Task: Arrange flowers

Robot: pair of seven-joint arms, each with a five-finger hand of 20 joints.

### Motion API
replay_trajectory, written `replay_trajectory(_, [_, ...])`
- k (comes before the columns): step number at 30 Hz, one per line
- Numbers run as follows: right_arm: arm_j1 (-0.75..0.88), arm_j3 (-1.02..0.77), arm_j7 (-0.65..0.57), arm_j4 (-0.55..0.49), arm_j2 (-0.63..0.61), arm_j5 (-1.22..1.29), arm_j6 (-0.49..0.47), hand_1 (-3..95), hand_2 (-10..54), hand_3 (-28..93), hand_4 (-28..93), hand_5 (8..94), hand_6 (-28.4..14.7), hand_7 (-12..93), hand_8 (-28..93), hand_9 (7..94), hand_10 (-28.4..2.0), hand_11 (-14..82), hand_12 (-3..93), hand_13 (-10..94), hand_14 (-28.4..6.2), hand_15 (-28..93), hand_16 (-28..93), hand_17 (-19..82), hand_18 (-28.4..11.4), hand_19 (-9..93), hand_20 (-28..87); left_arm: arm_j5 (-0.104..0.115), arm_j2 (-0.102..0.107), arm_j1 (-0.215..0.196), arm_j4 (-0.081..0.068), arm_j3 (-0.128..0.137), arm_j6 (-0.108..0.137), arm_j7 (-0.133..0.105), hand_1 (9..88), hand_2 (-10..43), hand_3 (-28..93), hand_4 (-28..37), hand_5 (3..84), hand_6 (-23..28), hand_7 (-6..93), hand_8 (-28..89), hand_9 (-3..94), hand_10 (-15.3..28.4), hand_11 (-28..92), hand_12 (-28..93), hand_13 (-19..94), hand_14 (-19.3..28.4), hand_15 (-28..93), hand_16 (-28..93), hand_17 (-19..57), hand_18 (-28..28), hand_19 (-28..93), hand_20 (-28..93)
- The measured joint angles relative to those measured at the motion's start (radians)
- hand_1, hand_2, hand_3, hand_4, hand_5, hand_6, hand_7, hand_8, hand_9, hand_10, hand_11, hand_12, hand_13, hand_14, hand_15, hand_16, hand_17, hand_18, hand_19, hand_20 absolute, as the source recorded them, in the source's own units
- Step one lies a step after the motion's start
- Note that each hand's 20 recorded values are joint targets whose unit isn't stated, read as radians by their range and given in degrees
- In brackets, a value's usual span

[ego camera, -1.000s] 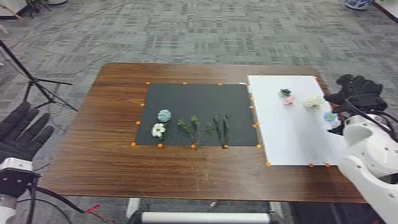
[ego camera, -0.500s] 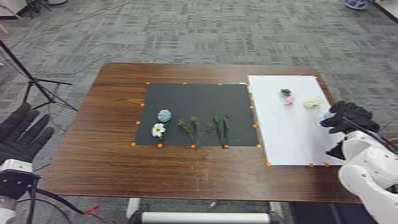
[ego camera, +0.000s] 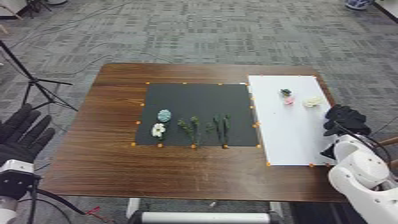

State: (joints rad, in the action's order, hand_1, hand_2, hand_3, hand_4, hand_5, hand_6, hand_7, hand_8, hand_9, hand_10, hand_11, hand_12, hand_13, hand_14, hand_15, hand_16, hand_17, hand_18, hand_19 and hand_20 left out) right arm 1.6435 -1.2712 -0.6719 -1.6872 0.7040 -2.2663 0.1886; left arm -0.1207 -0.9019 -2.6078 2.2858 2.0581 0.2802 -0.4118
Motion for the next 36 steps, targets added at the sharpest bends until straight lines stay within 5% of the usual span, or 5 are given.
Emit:
replay_trajectory(6, [0.024,-0.011,0.031,-0.013,-0.001,-0.013,0.066,59.1,-9.5,71,-28,63.8,-4.0,14,-12,65.3,-13.1,19.9,17.2,61,-6.8,61,50,30,-23.4,76,39,0.001,0.002,-0.01,0.001,-0.002,0.0,-0.001,23.5,16.2,69,-28.3,37.2,7.1,10.3,-7,30.5,11.4,12,14,23,13.0,21,-1,-3.4,11.1,16,13])
replay_trajectory(14, [0.044,-0.002,0.039,-0.036,-0.008,-0.173,0.087,53.8,-9.5,77,-28,48.7,-4.7,14,-13,44.5,-14.5,13.7,12.8,54,-10.4,68,38,27,-23.0,75,37,0.001,0.002,-0.009,0.001,-0.005,0.0,0.002,23.7,16.3,68,-28.3,37.2,7.1,10.3,-7,30.5,11.5,12,14,23,12.9,21,-1,-3.4,11.1,16,13])
replay_trajectory(23, [-0.076,0.061,0.046,0.037,-0.009,-0.069,-0.105,54.6,-9.5,76,-28,47.0,-4.7,13,-12,42.6,-14.2,13.3,11.6,54,-10.6,68,37,27,-23.2,75,36,0.0,0.005,-0.006,0.001,-0.01,0.001,0.01,23.8,16.3,68,-28.3,37.1,7.2,10.3,-7,30.5,11.5,12,14,23,12.9,21,-1,-3.4,11.1,16,13])
replay_trajectory(31, [-0.114,0.08,0.019,0.118,-0.007,-0.074,-0.067,61.6,-9.5,70,-28,52.1,-4.0,15,-13,52.6,-15.3,16.0,12.7,58,-6.1,61,39,29,-22.9,76,36,-0.001,0.005,-0.009,0.001,-0.006,0.002,0.015,23.9,16.3,68,-28.3,37.1,7.1,10.4,-7,30.4,11.4,12,14,23,12.9,21,-1,-3.4,11.1,16,13])
replay_trajectory(36, [-0.114,0.086,0.007,0.136,-0.005,-0.074,0.003,64.5,-9.5,68,-28,59.4,-1.4,17,-13,66.1,-11.4,18.7,18.4,64,-4.8,58,47,31,-22.6,77,39,-0.001,0.005,-0.014,0.002,-0.003,0.002,0.016,24.0,16.3,68,-28.3,37.2,7.1,10.4,-7,30.5,11.4,12,14,23,13.0,21,-1,-3.4,11.1,16,13])
